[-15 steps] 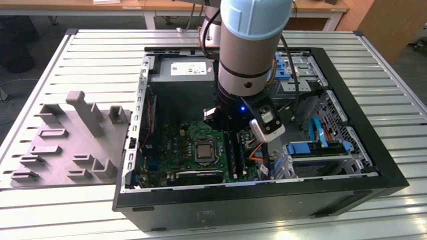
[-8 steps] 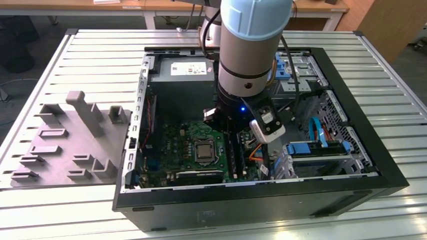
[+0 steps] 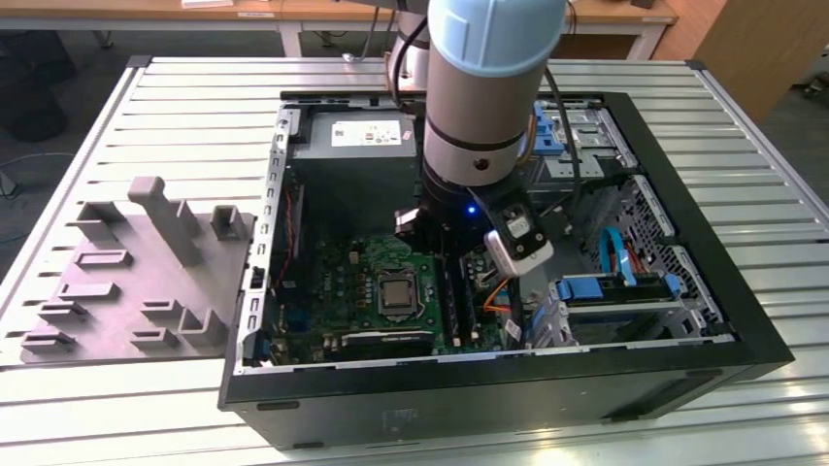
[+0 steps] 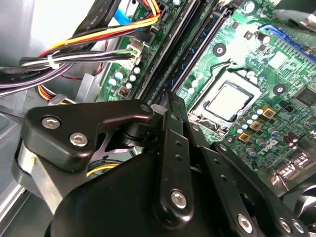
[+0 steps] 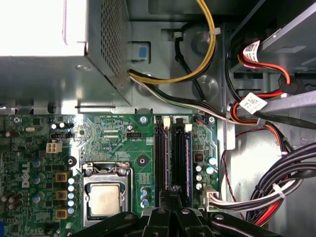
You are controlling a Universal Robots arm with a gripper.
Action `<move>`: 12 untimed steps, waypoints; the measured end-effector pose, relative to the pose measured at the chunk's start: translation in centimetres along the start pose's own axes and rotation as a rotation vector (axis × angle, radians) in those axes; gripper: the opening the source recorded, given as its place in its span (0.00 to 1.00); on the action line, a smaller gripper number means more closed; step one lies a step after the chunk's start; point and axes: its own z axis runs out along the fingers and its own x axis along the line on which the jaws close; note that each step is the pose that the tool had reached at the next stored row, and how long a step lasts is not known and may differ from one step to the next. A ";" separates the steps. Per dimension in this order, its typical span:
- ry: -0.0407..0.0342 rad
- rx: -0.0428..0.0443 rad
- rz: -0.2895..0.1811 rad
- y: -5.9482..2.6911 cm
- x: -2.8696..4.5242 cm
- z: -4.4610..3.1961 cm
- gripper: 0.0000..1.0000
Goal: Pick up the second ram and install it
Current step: 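Press down the second ram until it locks into place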
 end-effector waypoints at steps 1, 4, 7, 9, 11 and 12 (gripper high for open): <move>0.0000 -0.0001 0.000 0.09 0.00 0.01 0.11; 0.0000 -0.0001 0.000 0.53 0.01 0.05 0.11; 0.0000 -0.0001 0.000 1.00 0.03 0.09 0.11; -0.0001 -0.0001 0.000 1.34 0.04 0.13 0.11; -0.0001 -0.0001 0.000 1.73 0.05 0.17 0.11; -0.0001 -0.0001 0.000 1.93 0.06 0.19 0.11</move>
